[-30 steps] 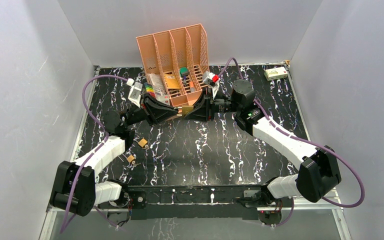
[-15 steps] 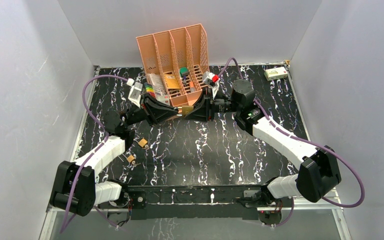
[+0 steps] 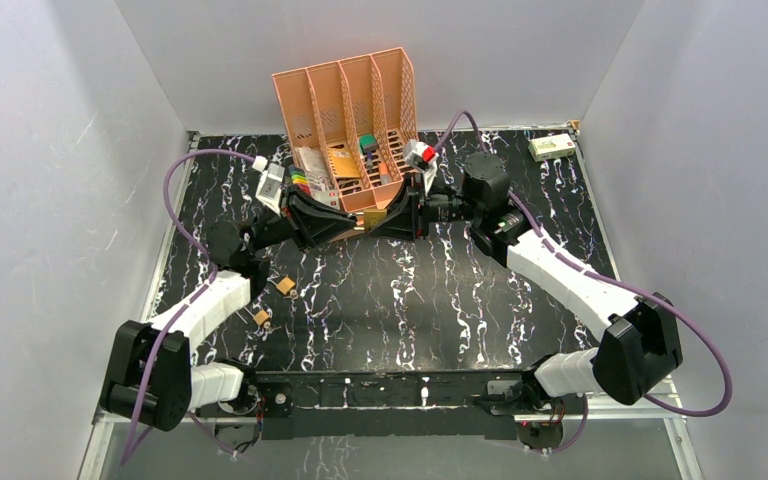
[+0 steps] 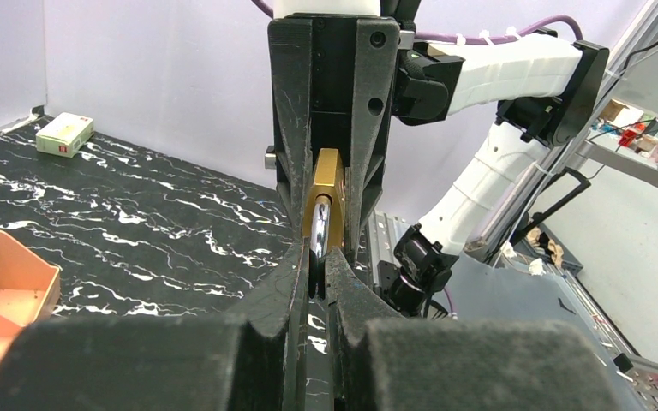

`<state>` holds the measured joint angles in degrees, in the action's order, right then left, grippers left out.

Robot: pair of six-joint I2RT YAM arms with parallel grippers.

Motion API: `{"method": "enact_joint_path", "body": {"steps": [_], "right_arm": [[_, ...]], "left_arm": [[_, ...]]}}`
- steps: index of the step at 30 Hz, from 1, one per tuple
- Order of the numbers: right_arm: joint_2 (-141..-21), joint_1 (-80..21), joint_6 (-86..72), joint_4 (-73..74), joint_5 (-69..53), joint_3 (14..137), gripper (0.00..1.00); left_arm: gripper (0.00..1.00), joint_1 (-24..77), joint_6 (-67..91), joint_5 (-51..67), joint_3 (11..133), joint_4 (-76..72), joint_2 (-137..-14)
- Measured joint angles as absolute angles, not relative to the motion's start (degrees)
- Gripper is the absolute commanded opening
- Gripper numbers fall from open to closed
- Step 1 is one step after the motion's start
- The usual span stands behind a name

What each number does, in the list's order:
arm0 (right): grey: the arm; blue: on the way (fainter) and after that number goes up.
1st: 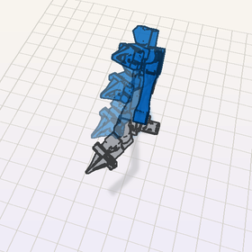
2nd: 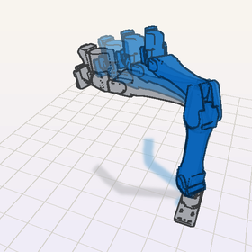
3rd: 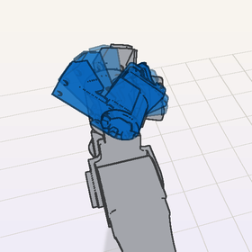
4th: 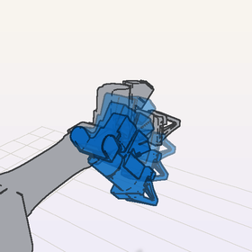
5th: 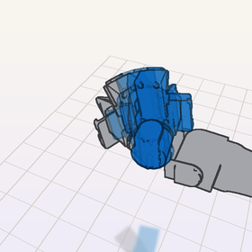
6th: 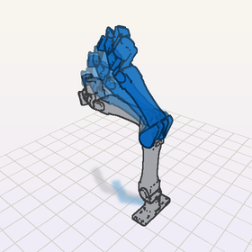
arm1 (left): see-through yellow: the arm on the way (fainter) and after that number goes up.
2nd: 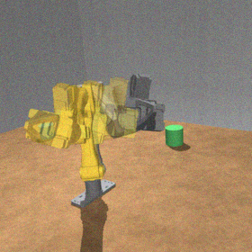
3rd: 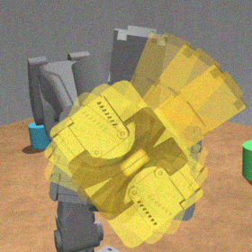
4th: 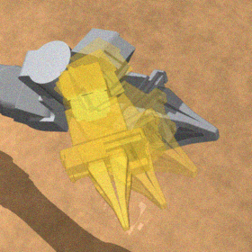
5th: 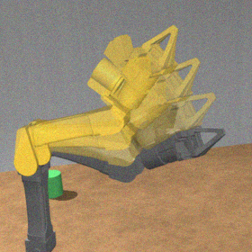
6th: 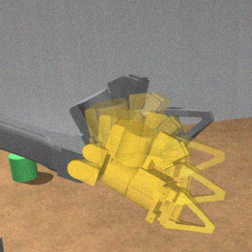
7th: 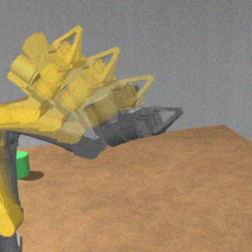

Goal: Lock with the key
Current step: Lock the lock.

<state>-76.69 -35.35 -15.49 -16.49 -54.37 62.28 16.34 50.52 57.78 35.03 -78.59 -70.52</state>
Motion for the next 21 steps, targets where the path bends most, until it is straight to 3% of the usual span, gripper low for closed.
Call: {"method": "enact_joint_path", "body": {"steps": [15, 21], "right_arm": [[-77.4, -35.0, -14.5, -13.0, -54.1, 65.4, 0.00], [-77.4, -35.0, -17.8, -20.0, -55.0, 61.6, 0.00]], "left_arm": [[0.00, 16.4, 51.2, 56.7, 35.9, -79.5, -71.5], [0.00, 16.4, 51.7, 57.4, 35.9, -77.5, -70.2]]}}
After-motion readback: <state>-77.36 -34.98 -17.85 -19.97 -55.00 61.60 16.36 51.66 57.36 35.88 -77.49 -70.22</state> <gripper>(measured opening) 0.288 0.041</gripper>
